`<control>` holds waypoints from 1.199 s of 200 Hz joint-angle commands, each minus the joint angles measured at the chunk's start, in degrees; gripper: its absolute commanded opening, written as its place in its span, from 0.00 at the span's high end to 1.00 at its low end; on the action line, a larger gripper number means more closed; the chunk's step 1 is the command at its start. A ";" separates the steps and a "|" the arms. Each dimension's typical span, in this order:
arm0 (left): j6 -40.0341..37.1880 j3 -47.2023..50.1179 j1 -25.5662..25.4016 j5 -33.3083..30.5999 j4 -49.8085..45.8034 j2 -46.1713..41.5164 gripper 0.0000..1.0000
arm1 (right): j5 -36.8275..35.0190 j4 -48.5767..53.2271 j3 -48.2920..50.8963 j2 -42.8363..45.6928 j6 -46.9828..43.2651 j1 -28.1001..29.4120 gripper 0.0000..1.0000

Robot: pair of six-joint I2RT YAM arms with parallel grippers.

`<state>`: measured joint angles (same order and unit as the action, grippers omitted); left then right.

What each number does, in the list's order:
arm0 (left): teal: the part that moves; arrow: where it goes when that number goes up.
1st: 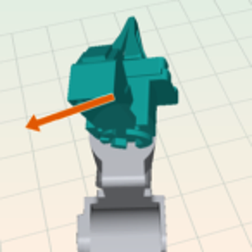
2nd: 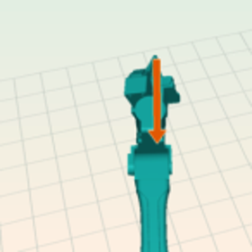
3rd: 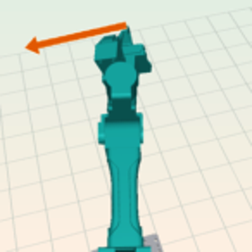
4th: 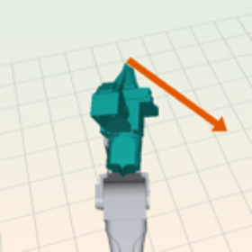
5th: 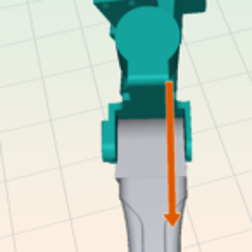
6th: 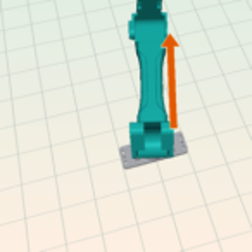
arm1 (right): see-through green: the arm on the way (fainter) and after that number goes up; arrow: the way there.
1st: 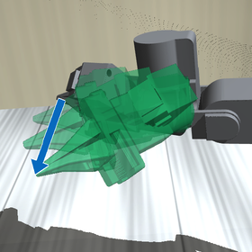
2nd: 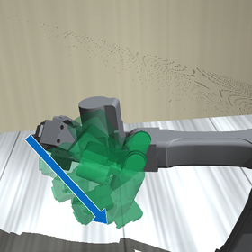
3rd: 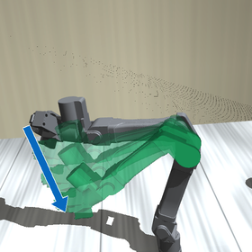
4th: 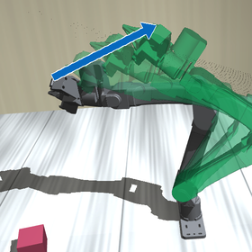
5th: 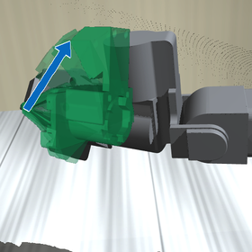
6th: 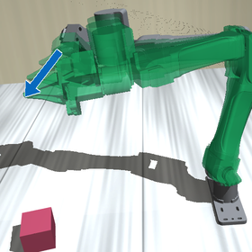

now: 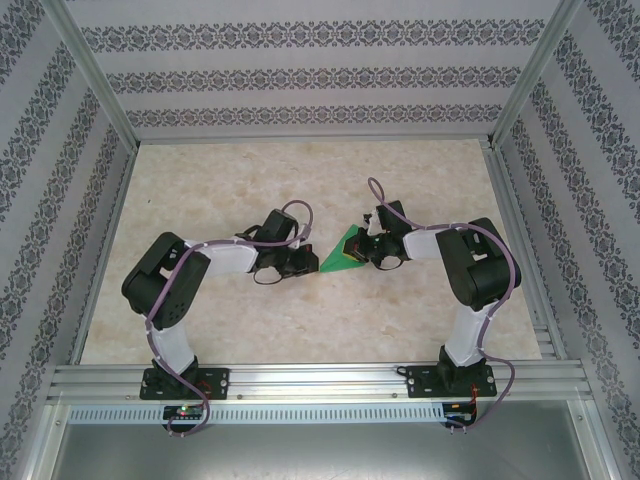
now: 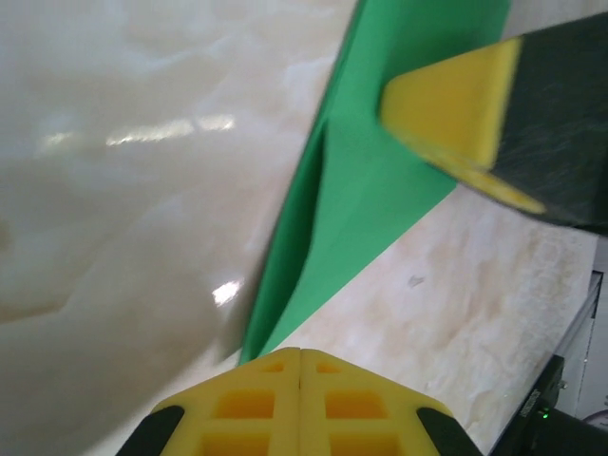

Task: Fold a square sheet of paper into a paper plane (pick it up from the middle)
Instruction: Fourth fold the wing at the center of the table.

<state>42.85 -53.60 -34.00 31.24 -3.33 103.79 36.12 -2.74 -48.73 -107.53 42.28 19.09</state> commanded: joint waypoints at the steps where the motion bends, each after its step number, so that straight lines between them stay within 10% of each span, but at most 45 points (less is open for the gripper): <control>1: 1.10 -4.07 -1.13 0.85 3.47 2.09 0.95 | -9.04 9.60 2.66 -4.80 -2.12 -0.78 0.98; 240: -2.08 -4.94 -1.43 -6.50 -7.24 9.11 1.00 | 2.11 8.06 -4.39 7.63 -10.43 2.92 0.95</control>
<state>41.85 -59.68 -35.05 29.08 -4.84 111.13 38.00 3.51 -51.86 -101.12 34.57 19.97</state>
